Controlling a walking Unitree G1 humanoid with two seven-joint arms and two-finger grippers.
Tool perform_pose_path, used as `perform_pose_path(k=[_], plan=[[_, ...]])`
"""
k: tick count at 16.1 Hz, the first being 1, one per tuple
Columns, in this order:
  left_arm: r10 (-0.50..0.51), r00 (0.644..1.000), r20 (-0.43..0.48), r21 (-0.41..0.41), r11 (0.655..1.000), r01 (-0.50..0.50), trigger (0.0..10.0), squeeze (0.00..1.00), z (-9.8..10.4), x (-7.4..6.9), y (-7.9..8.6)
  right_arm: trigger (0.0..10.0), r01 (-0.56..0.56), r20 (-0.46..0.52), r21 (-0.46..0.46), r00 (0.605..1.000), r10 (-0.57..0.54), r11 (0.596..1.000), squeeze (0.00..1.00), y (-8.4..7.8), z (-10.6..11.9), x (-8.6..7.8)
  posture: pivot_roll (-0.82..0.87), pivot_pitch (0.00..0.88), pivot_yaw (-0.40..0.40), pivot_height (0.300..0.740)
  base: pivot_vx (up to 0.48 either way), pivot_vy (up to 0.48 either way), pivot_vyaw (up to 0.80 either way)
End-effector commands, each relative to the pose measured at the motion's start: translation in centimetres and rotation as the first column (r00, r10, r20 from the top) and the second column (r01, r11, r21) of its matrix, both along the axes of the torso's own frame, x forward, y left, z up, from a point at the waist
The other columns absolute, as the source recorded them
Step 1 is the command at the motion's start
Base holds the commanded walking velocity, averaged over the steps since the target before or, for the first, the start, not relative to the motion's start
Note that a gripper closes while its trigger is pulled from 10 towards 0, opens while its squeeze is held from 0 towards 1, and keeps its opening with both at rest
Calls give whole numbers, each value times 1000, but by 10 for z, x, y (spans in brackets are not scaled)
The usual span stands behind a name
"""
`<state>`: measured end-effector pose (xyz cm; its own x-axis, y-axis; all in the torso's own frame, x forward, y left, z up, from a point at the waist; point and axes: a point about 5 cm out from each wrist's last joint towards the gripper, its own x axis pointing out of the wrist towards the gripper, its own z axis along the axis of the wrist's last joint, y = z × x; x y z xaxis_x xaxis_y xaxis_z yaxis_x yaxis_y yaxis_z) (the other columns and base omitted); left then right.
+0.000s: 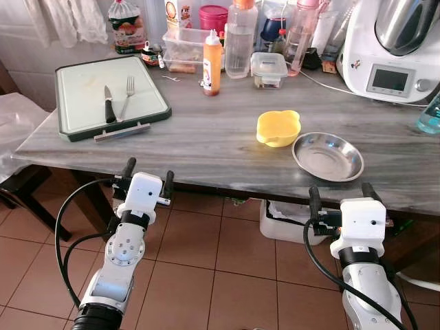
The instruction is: Setting the table
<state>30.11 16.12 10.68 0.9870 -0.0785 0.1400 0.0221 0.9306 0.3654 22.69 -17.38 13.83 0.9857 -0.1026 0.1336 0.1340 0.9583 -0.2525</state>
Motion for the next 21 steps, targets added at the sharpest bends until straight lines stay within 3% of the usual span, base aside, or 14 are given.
perform_pose_path(k=[1, 21], plan=[[-8, 1000, -11, 7, 1000, 8, 10000, 0, -3, -1, -1, 10000, 9, -1, -2, 1000, -9, 1000, 0, -1, 1, -1, 61, 72, -35, 740, 0, 0, 0], [-5, 999, -33, 4, 1000, 5, 10000, 0, -8, 0, -2, 10000, 25, -8, -7, 1000, -25, 1000, 0, -7, 1, -2, 52, 79, -42, 740, -295, 0, 0]])
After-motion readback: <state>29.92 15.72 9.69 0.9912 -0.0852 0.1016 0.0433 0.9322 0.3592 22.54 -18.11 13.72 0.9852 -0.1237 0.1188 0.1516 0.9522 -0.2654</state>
